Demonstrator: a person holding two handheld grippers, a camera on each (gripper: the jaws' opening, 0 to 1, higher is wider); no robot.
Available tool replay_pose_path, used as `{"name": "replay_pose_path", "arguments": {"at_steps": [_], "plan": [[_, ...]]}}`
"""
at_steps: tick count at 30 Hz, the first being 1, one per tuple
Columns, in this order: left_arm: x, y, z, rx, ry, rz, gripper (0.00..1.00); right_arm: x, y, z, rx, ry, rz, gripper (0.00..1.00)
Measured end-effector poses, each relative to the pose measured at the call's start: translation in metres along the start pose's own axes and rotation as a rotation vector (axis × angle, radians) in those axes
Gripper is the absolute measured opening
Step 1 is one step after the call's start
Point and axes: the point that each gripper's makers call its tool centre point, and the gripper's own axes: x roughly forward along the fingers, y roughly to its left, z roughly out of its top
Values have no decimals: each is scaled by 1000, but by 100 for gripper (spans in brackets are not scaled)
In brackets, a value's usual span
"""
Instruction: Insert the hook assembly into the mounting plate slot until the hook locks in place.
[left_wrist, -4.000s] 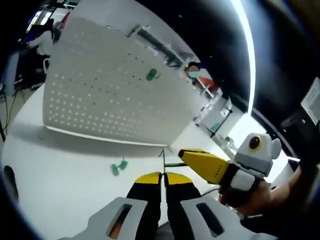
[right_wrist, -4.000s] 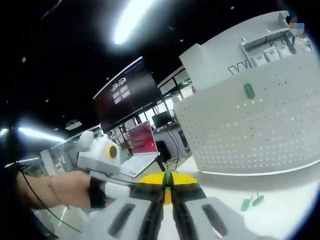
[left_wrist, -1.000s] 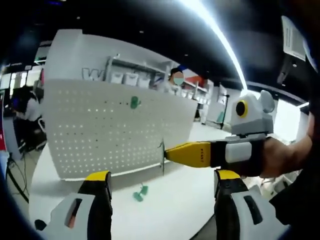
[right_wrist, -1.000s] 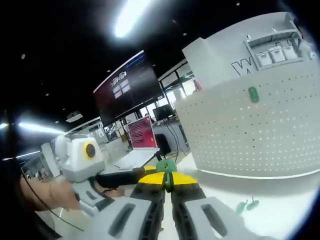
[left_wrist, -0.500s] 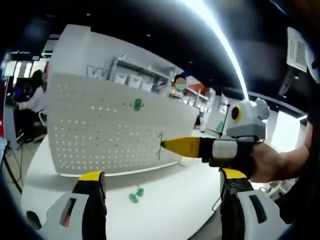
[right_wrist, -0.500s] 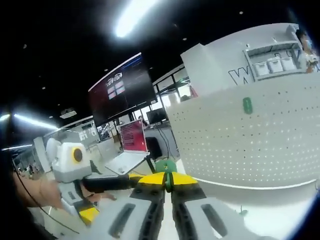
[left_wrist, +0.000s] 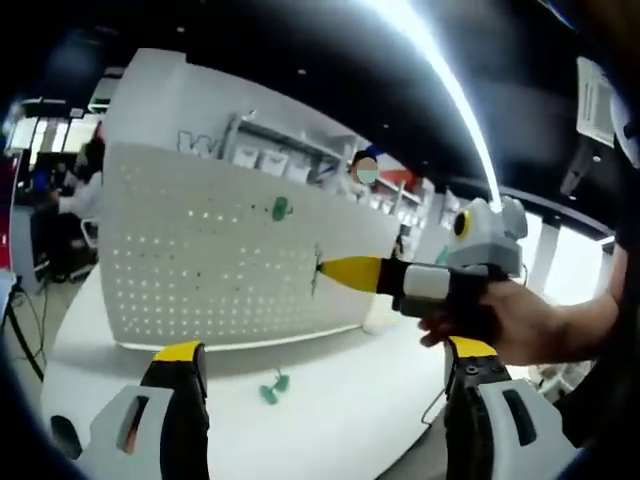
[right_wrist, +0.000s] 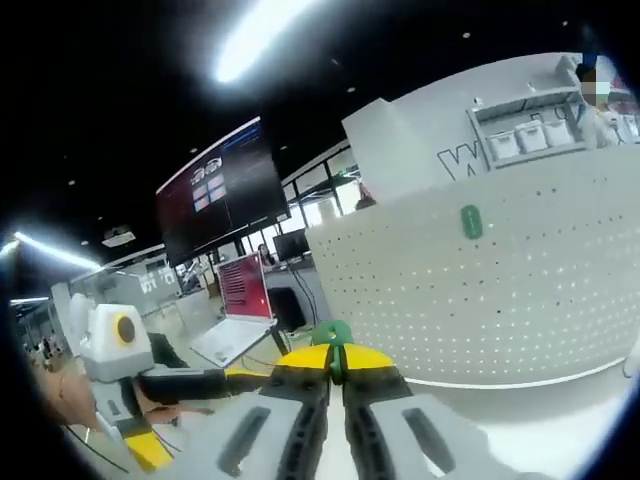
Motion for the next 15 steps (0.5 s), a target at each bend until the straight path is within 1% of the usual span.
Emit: {"name": "replay_pose_path", "arguments": {"at_steps": [4,6,8,9,12,15], "plan": [[-2,1,-4,-8,-3,9,100,5,-10,7,-18,-22,-29,1],[-3,2,-7,-12,6,9,100,7,-14,9,-22,-29,-36,1],[-4,0,-7,-55,-10,-5,100,8,-23,14,-34,-49,-64,1],[-4,0,-7,-62,-11,-8,100,9,-27,15,-33,-55,-76,1],[-3,0,-8,-48,-3,-2,100,12,-37,19,-46,-71,-102,1],[-1,-2,-6,-59,-7,-18,100,15,-46,22,-29,-90,-118,1]]}}
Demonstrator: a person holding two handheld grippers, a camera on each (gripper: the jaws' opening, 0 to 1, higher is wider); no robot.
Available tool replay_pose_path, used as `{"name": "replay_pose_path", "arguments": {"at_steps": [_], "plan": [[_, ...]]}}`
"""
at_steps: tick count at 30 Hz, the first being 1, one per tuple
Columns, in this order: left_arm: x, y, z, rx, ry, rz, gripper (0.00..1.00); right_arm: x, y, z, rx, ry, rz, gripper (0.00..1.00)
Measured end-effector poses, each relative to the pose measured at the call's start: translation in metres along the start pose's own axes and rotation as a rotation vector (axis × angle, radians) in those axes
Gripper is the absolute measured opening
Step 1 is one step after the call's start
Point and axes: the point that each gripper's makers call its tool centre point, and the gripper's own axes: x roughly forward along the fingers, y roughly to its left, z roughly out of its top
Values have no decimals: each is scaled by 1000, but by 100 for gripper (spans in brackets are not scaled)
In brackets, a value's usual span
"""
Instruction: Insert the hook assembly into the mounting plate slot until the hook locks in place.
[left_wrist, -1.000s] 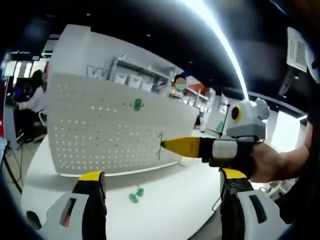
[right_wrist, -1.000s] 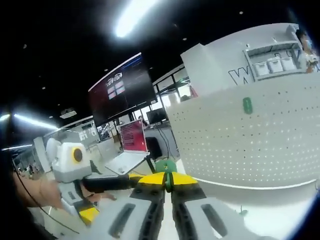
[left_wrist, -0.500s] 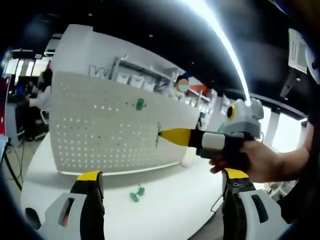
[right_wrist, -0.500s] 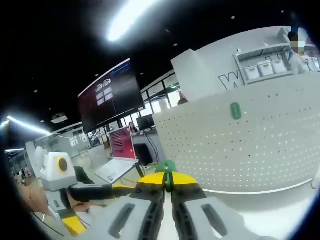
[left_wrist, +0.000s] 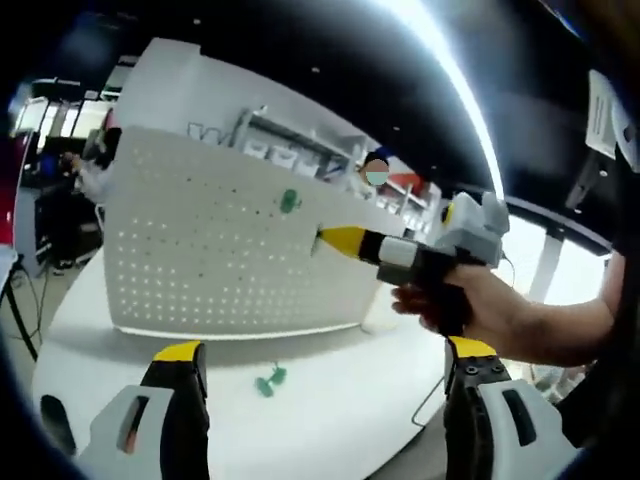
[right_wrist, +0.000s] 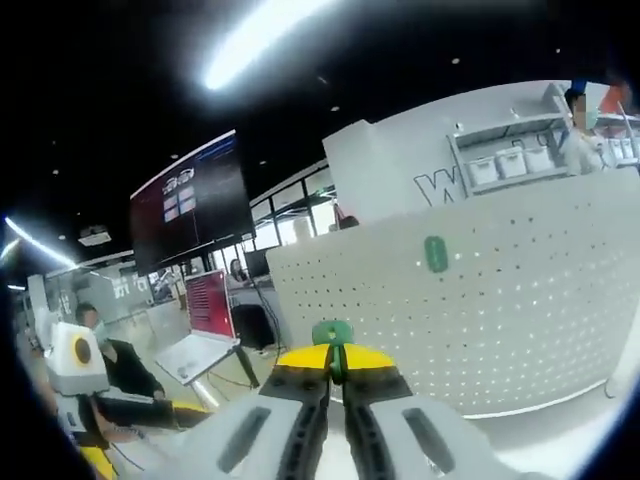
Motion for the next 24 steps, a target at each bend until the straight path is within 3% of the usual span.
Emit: {"name": "replay_pose_path", "arguments": {"at_steps": [24], "plan": [[0,18,1,-29,0,29,96,38,-67,26,-124,-87,-187,1]]}}
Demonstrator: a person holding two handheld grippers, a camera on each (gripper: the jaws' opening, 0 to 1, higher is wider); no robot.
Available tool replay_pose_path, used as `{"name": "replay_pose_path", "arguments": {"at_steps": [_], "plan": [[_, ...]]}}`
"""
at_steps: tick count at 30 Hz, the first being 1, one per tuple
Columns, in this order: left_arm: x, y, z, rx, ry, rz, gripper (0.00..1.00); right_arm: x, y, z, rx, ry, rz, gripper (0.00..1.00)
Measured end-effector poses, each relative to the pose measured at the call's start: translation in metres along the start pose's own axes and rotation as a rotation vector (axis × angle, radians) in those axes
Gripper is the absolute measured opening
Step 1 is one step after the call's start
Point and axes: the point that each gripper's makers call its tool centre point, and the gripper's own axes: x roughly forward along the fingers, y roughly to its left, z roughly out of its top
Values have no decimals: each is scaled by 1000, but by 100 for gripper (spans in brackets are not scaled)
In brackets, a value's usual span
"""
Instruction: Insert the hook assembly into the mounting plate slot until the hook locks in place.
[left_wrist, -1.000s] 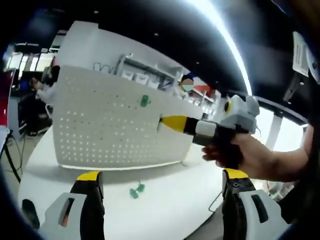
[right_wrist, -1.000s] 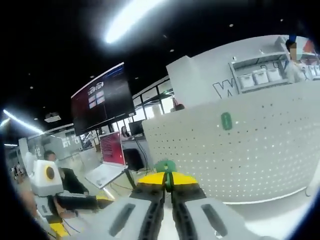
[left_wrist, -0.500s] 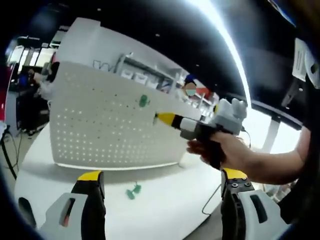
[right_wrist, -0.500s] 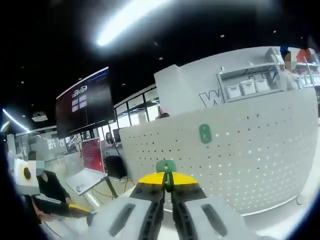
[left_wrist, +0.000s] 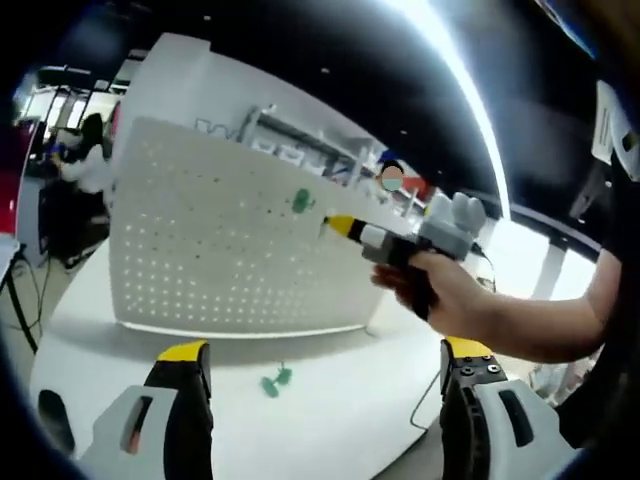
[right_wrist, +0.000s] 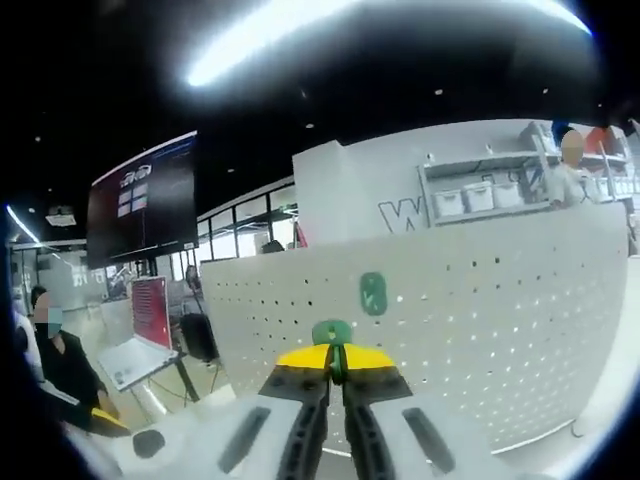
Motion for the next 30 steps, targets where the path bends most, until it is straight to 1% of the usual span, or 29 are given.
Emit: {"name": "replay_pose_path", "arguments": {"at_steps": [2,3,4,20,23,26,30], "plan": [[1,1,-1,-4,2,1,96,3,-5,0,-8,-2,-17,1],[1,2,-1,-5,4,2,96,4,-8,0,-15,-5,-34,1],[1,2,-1,-6,3,3,96,5,-15,1,-36,-9,-65,1],[11,4,2,-4,12,-14,94,32,-50,7,-13,-35,-141,1],[11,5,1,-7,15,-14,93,35,-54,9,-12,-43,-155,1],[11,6,-1,-12,21,-13,93,38,-56,13,-32,-56,-166,1],[11,8,-3,-23,20,-12,93,45,-62,14,-22,-61,-177,1]]}}
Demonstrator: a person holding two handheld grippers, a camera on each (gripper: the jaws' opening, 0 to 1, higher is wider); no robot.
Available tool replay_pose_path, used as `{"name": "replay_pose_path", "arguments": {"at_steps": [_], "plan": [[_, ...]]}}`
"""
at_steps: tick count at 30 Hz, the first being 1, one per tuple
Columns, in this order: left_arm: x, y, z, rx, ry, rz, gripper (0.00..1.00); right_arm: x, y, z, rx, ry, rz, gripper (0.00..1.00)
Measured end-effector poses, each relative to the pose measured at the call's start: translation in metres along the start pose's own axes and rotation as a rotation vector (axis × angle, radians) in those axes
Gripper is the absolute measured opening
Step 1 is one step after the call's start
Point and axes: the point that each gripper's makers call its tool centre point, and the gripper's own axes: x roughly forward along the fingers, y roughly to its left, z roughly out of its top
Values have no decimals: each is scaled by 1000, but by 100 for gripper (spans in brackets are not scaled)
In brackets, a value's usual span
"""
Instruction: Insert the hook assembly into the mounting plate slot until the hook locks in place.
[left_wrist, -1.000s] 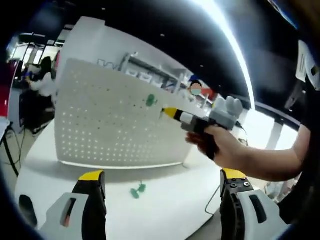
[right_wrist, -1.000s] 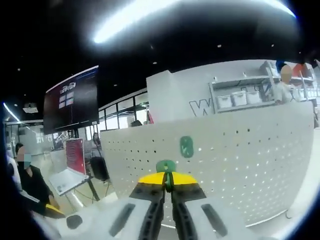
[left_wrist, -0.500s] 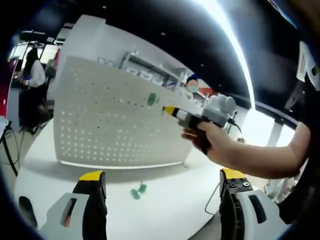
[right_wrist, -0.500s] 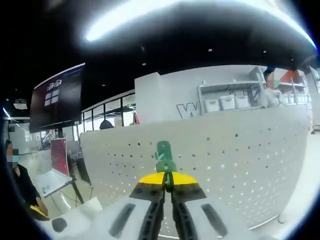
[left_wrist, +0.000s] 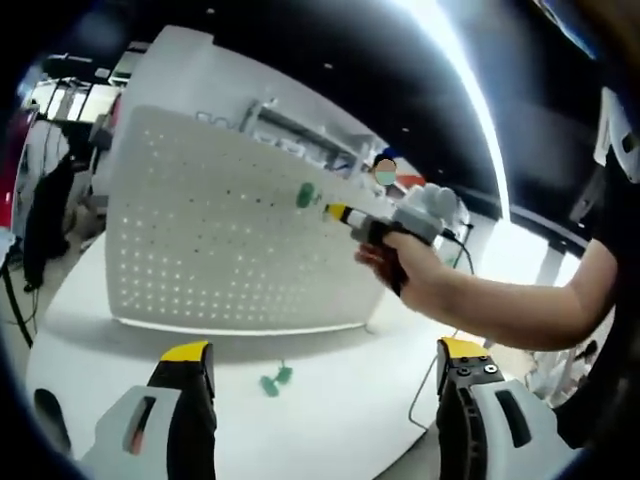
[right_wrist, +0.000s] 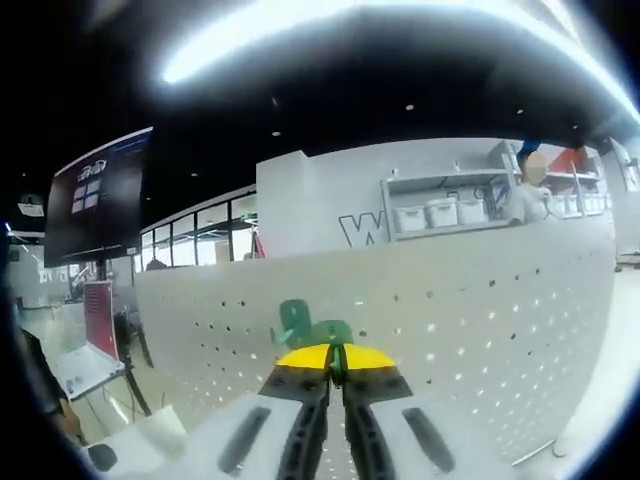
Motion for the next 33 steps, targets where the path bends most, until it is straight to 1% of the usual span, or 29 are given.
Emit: {"name": "replay_pose_path", "arguments": {"at_steps": [4,7,11,15,20,29,33], "plan": [[-1,1,-1,1,3,4,92,5,-3,4,-1,-9,-13,1],[-2,3,3,10,-7,10,92,7,-5,8,4,-19,-24,1],[-2,5,5,16,-5,12,91,13,-10,13,8,-31,-43,1],[-1,6,8,21,-9,15,90,13,-14,16,17,-51,-63,1],[0,7,12,27,-16,17,90,16,-16,15,9,-52,-70,1],[2,10,11,24,-12,19,89,19,-17,12,7,-46,-75,1],[3,9,10,23,-9,18,89,20,-17,11,-15,-48,-83,1]]}}
